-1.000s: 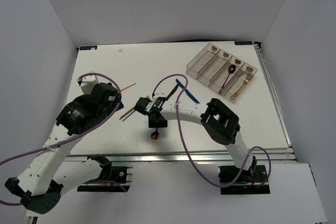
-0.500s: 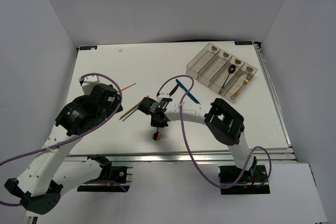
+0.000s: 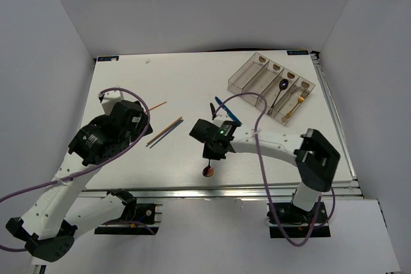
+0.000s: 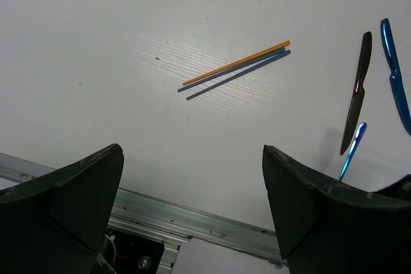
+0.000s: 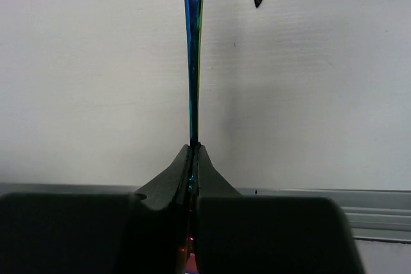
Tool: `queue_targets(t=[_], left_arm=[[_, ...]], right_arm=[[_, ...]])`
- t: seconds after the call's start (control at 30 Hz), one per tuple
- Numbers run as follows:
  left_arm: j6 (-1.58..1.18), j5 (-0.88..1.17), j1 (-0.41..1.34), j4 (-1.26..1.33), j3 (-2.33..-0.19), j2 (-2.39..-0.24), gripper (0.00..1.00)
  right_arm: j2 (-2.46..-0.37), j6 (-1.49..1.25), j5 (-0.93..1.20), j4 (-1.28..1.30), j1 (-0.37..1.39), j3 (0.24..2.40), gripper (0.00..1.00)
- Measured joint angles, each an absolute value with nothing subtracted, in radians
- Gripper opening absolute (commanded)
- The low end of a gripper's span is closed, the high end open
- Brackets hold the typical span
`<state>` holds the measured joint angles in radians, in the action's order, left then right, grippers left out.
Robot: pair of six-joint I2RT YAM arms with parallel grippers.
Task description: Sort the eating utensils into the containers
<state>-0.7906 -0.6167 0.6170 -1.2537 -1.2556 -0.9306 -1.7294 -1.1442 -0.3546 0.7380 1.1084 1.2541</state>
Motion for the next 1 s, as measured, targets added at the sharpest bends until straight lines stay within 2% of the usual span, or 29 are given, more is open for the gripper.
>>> queue_targets(t=[0.27,0.47,0.73,1.0], left_arm=[[-0.81,-0.609,0.617,-1.227,-1.25,-0.939,0.98],[-0.818,-0.609,0.617,-1.221,-1.238,-0.941,0.98],[-0.815,-0.587,0.617,-1.192,-1.238,-1.003,0.98],[-0.788,-0.535,0.617,-1.153,-1.238,-1.051,0.98]], right_arm=[[-1.555,-1.06,-0.339,0.715,0.953,1.248,0.0],[-1.542,-0.878,-0.263,0.67,0.64,1.291,0.0],[-1.766,-0.668,-0.221,0.639,0.268,1.515,0.0],[-2.088,-0.572,-0.164,0.649,0.102,1.759,0.0]])
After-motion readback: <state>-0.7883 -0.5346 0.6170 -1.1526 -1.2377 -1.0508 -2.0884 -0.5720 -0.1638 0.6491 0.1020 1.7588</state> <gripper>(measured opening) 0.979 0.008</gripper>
